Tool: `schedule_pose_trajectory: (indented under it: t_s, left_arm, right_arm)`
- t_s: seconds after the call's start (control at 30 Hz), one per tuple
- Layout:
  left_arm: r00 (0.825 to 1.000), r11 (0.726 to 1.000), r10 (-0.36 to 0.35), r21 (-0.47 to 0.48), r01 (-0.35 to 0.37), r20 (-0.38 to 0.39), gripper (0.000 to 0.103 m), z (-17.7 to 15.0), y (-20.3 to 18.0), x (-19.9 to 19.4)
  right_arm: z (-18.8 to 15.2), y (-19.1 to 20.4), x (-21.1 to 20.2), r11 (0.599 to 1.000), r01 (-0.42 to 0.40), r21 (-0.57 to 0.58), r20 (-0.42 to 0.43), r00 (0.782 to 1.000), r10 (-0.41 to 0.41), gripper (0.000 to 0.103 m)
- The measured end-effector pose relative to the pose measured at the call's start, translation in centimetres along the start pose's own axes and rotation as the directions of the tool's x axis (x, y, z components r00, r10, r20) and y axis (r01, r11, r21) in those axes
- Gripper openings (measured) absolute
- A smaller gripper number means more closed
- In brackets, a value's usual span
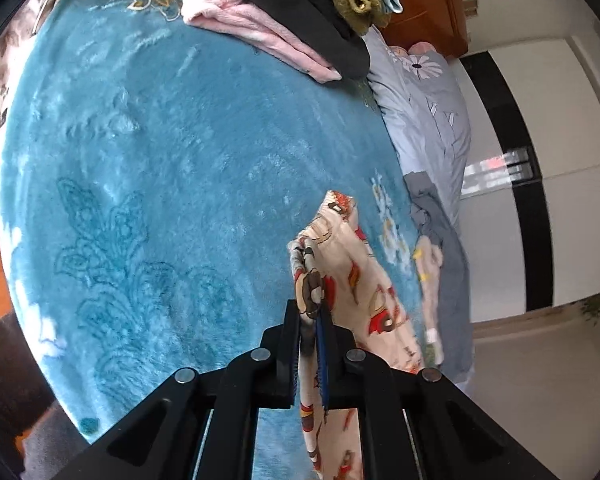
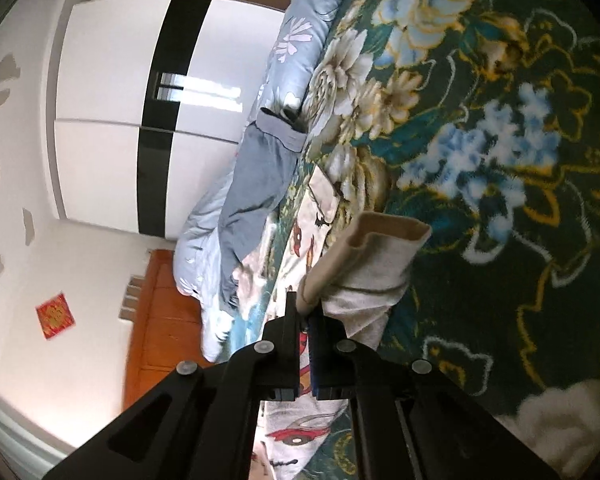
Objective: Fold clothes
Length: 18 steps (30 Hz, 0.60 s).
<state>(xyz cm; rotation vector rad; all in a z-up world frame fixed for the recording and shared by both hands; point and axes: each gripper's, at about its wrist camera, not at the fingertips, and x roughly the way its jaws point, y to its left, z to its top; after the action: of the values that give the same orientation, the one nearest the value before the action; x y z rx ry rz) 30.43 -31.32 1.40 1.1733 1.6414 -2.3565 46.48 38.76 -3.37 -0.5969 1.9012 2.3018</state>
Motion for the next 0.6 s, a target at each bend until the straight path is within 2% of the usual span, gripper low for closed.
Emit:
schedule_pose_trajectory:
  t_s: [0.1, 0.27, 0.43, 0.6]
  left_arm:
    - [0.998, 0.997, -0.069, -0.022, 0.068, -0.013, 0.008, 1.0, -2.0, 0.0]
    - [0.994, 0.994, -0.108, -0.029, 0.107, -0.025, 0.008, 2.7, -5.8, 0.5]
    - [0.993, 0.990, -0.105, -0.095, 0.101, -0.044, 0.008, 5.0, -8.0, 2.5]
    - [0.995, 0.982, -0.080, -0.173, 0.069, -0.059, 0.008, 7.7, -8.8, 6.1]
  right_arm:
    - [0.6, 0.9, 0.4, 0.999, -0.034, -0.003, 0.000, 0.999, 0.034, 0.003]
    - [2.4, 3.6, 2.4, 0.996, -0.078, -0.035, 0.001, 0.997, 0.078, 0.003]
    - [5.1, 6.4, 6.5, 0.995, -0.092, -0.048, 0.003, 0.996, 0.092, 0.003]
    - [7.9, 8.5, 12.0, 0.998, -0.029, -0.054, -0.007, 1.000, 0.029, 0.003]
